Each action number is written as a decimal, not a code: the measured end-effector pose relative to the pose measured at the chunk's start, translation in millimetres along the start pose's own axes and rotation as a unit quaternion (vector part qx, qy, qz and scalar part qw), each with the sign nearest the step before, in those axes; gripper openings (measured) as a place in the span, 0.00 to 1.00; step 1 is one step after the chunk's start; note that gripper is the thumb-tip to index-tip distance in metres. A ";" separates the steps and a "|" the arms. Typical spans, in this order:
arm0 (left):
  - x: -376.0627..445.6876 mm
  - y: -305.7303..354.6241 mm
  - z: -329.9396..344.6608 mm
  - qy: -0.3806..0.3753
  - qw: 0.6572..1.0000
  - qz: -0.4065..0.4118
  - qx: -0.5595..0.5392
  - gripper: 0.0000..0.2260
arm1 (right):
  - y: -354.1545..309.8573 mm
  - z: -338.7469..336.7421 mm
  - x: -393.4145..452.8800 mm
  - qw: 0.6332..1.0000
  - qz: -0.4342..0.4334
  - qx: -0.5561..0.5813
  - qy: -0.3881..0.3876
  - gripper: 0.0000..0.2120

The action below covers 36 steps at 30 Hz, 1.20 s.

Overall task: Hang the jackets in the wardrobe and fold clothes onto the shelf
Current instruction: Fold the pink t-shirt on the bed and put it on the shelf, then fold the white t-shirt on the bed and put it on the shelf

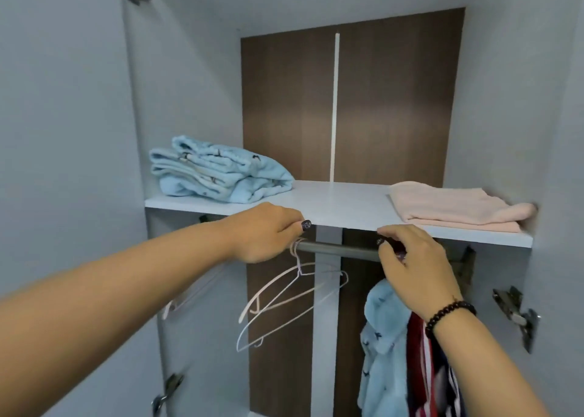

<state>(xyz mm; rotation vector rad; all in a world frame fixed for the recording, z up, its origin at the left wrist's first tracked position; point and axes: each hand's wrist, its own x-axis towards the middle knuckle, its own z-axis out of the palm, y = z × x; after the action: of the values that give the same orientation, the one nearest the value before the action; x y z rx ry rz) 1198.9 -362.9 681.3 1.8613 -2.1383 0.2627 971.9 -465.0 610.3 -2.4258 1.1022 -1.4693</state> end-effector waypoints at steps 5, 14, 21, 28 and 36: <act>-112.9 7.1 -8.5 -0.037 0.997 -0.065 0.029 0.16 | -55.6 17.8 -50.5 0.964 -0.022 -0.066 -0.257 0.16; -332.8 46.2 -17.1 -0.092 0.971 -0.221 0.010 0.21 | -168.8 14.1 -174.1 0.893 -0.068 -0.026 -0.443 0.15; -462.3 92.5 -20.1 -0.098 0.943 -0.317 -0.029 0.24 | -255.8 -5.8 -232.0 0.853 -0.163 0.006 -0.496 0.16; -540.6 145.0 -21.8 -0.027 0.897 -0.428 -0.108 0.23 | -316.2 -4.1 -270.1 0.804 -0.248 0.047 -0.538 0.17; -610.6 208.1 -3.4 0.046 0.830 -0.532 -0.160 0.18 | -354.6 -2.6 -350.2 0.715 -0.304 0.098 -0.623 0.17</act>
<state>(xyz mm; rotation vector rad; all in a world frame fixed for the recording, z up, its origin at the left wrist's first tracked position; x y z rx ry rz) 1067.3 239.1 490.5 2.3920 -0.7412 -0.2413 1061.7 14.2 506.8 -2.7353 -0.1713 0.2833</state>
